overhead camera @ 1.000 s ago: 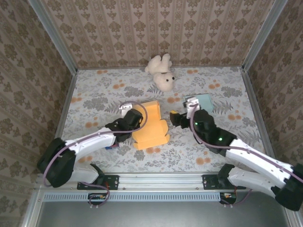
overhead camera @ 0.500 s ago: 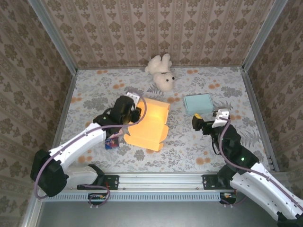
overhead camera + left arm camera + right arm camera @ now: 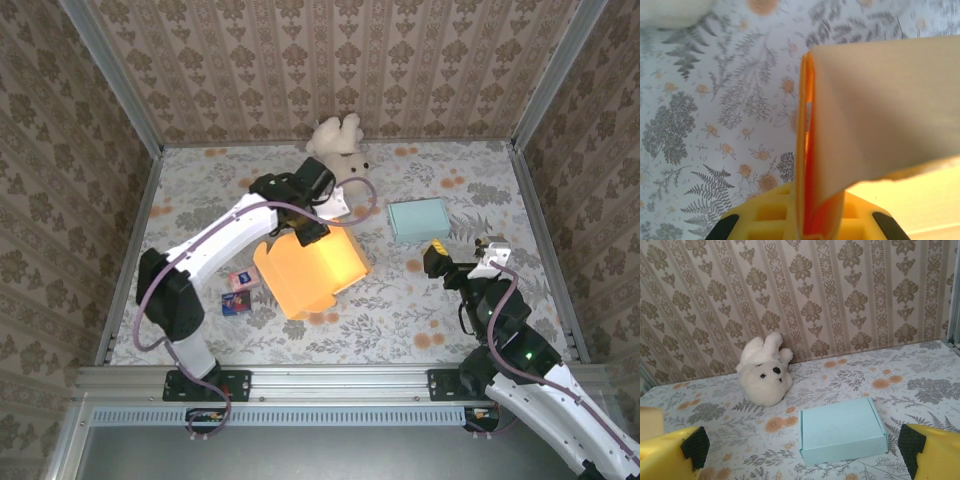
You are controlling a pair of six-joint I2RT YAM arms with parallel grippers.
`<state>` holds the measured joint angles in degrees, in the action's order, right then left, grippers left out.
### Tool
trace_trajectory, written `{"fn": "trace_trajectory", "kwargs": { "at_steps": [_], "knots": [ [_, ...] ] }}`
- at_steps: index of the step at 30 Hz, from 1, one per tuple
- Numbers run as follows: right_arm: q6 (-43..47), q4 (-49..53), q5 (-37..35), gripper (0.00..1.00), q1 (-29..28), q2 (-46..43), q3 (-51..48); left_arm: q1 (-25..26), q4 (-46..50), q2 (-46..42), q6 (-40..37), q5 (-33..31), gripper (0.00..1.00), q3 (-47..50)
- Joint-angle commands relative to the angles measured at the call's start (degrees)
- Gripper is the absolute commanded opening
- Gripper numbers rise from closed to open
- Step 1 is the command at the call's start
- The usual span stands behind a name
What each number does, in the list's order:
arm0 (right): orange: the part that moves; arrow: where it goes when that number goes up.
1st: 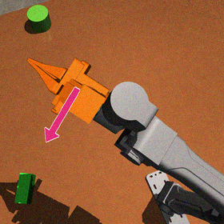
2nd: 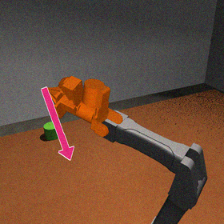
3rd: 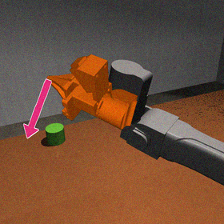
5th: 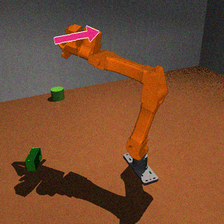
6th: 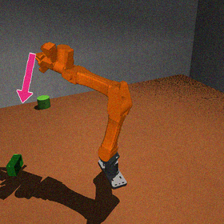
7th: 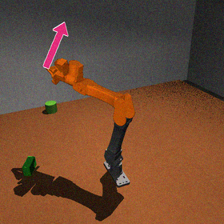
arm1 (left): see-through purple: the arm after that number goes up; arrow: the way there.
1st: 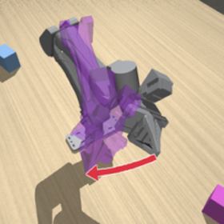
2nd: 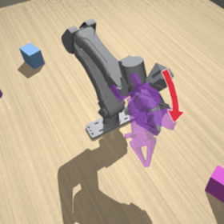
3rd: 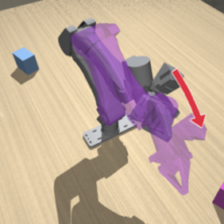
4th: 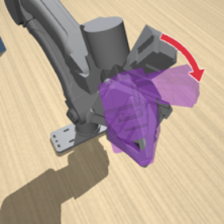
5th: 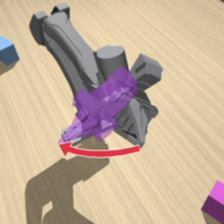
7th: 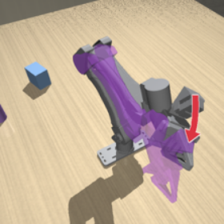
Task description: Fold the paper box
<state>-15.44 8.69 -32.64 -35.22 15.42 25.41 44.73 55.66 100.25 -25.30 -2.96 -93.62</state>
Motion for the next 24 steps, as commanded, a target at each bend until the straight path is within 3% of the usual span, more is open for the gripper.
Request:
{"fn": "trace_trajectory", "kwargs": {
  "at_steps": [1, 14, 24],
  "knots": [
    [-0.71, 0.28, -1.51, 1.00, 0.24, -0.70, -0.81, 2.32, 12.37, 5.37, -9.83, -6.21, 0.00, -3.29],
    [-0.89, 0.10, -0.90, 1.00, 0.33, -0.22, -1.24, 8.31, 4.29, 21.65, -12.02, -18.52, 0.00, -3.50],
    [-1.28, 0.63, -0.08, 1.00, 0.37, -0.30, -1.06, 9.14, -1.55, 32.27, -10.28, -25.61, 0.00, -7.85]
  ]
}}
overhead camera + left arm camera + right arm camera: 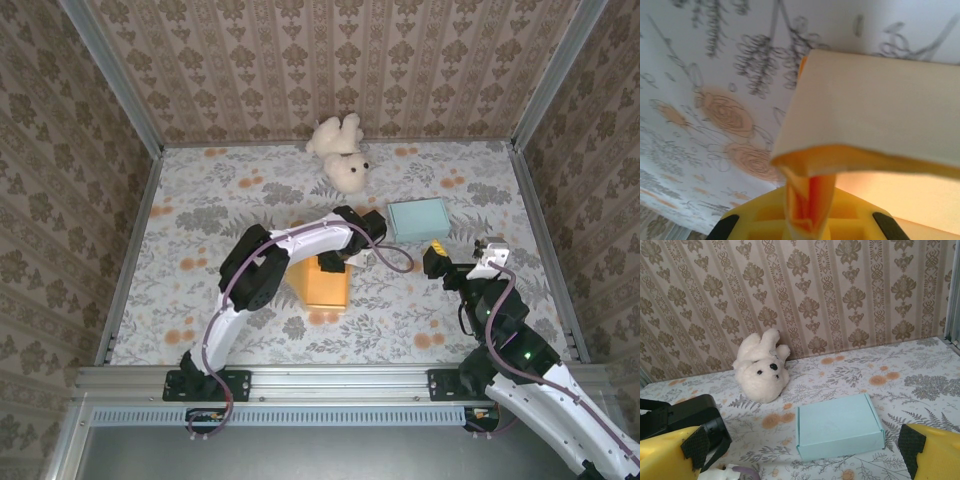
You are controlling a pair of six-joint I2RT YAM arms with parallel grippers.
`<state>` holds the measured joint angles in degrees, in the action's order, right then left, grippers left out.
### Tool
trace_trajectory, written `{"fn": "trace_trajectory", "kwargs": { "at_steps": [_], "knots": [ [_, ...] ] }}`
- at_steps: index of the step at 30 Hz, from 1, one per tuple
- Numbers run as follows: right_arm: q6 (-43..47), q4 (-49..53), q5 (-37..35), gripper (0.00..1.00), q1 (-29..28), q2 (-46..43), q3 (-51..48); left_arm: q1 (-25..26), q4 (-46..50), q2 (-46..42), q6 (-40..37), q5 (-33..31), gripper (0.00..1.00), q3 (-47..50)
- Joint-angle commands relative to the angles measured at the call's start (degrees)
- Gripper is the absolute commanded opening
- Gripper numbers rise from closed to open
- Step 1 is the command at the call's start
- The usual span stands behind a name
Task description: Fold the paper box
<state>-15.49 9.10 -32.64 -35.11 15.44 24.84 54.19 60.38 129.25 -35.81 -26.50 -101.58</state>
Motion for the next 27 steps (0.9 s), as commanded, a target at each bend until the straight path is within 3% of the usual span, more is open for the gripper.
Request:
{"fn": "trace_trajectory", "kwargs": {
  "at_steps": [1, 12, 21, 27],
  "knots": [
    [-1.30, 0.28, 0.18, 1.00, 0.22, -0.32, -0.35, -0.25, -7.55, 3.38, -0.06, -2.30, 0.00, 0.66],
    [-1.10, 0.25, 0.16, 1.00, 0.22, -0.24, -0.49, 0.08, -8.77, 4.02, -0.49, -4.64, 0.05, -2.02],
    [-0.95, 0.34, 0.30, 1.00, 0.31, -0.06, -0.47, 0.74, -5.51, 1.35, -1.32, -6.72, 0.26, -6.17],
    [-0.77, 0.22, 0.29, 1.00, 0.31, 0.03, -0.67, 1.34, -6.06, -0.83, -1.66, -6.96, 0.35, -6.00]
  ]
}}
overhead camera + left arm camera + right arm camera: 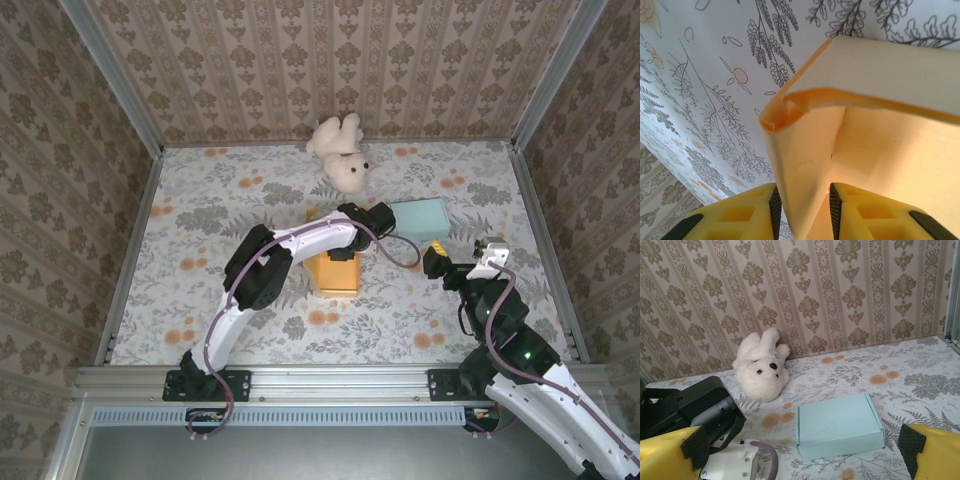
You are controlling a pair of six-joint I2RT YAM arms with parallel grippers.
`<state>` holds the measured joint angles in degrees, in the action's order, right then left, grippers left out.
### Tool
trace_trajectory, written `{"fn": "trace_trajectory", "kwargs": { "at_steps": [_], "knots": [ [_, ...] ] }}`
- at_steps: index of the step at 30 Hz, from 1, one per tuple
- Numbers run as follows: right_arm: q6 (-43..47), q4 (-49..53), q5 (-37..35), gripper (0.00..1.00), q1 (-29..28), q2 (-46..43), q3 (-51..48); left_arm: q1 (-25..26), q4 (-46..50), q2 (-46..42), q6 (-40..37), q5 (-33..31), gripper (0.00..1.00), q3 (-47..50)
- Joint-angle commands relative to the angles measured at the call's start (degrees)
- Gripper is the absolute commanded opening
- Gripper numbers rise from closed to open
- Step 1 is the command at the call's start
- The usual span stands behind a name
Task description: Fold the paper box
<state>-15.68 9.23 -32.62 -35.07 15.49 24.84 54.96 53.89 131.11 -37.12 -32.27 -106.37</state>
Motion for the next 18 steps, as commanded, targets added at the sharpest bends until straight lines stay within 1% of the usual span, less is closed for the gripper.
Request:
{"fn": "trace_trajectory", "kwargs": {
  "at_steps": [1, 6, 10, 12, 15, 18],
  "knots": [
    [-0.48, 0.08, 0.27, 1.00, 0.26, 0.08, -0.67, 0.67, 0.21, -2.99, -0.26, -1.26, 0.36, -1.21],
    [-0.44, 0.08, 0.30, 1.00, 0.26, 0.25, -0.67, 0.85, -0.71, -6.22, 1.53, -0.06, 0.38, -1.99],
    [-0.49, -0.25, 0.70, 1.00, 0.26, 0.33, -0.76, 0.76, -2.90, -11.37, 4.79, 2.61, 0.40, -1.02],
    [-0.49, -0.38, 1.11, 1.00, 0.22, 0.42, -0.80, 0.59, -4.99, -14.13, 6.91, 2.98, 0.41, 0.41],
    [-0.48, -0.62, 1.80, 1.00, 0.26, 0.42, -0.89, -0.14, -8.54, -18.79, 12.20, 3.61, 0.44, 2.73],
    [-0.33, -0.96, 2.71, 1.00, 0.25, 0.42, -1.07, -1.49, -9.21, -22.70, 21.56, 3.54, 0.45, 3.58]
  ]
}}
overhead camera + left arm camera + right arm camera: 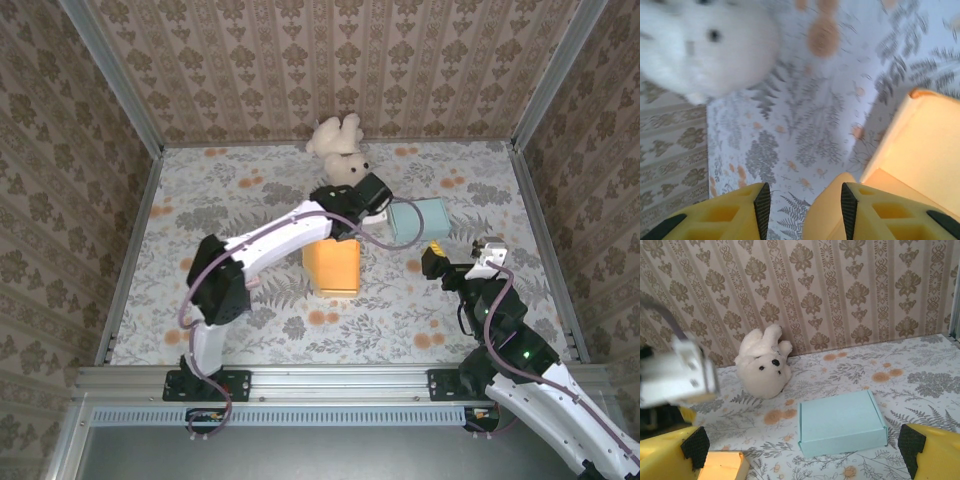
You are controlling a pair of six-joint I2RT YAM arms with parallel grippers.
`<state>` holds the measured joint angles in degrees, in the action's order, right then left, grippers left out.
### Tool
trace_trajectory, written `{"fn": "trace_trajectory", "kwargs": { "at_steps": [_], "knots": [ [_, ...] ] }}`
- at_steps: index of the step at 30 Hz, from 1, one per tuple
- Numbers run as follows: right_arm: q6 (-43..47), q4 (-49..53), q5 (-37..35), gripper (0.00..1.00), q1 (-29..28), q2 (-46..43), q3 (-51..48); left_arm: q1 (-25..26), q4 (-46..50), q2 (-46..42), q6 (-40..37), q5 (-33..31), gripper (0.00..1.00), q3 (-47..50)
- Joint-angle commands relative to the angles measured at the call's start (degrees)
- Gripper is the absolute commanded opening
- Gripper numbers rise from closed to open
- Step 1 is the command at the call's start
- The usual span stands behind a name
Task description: Fold the paper box
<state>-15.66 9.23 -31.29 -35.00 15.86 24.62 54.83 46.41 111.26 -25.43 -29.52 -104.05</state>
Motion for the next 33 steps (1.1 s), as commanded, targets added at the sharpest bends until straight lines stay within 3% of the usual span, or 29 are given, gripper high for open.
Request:
{"fn": "trace_trajectory", "kwargs": {
  "at_steps": [1, 3, 5, 7, 12, 16, 27, 33],
  "knots": [
    [-0.33, -1.15, 1.54, 1.00, 0.19, 0.09, -0.98, -1.84, -0.90, -4.17, 13.73, 0.72, 0.45, 1.30],
    [-0.24, -1.57, 1.83, 1.00, 0.20, 0.22, -1.22, -2.36, 1.62, -6.17, 22.62, -2.09, 0.51, 1.15],
    [-0.08, -1.81, 1.93, 1.00, 0.20, 0.60, -1.23, -3.64, 8.12, -8.02, 36.27, -4.32, 0.60, 0.74],
    [-0.07, -1.89, 1.98, 1.00, 0.19, 1.16, -1.16, -5.09, 12.44, -10.00, 46.34, -0.97, 0.63, 1.65],
    [-0.07, -1.77, 2.19, 1.00, 0.20, 2.05, -1.07, -5.65, 5.83, -18.63, 57.12, 10.88, 0.74, 12.73],
    [0.17, -1.80, 1.76, 1.00, 0.20, 2.16, -1.21, -5.61, 5.10, -20.61, 58.83, 12.68, 0.81, 15.49],
    [0.11, -1.79, 2.45, 1.00, 0.19, 2.97, -0.84, -5.95, 3.51, -19.59, 59.21, 14.01, 0.55, 22.60],
    [0.15, -1.90, 2.67, 1.00, 0.20, 3.13, -0.88, -6.00, 2.44, -19.44, 56.26, 13.90, 0.20, 22.66]
  ]
}}
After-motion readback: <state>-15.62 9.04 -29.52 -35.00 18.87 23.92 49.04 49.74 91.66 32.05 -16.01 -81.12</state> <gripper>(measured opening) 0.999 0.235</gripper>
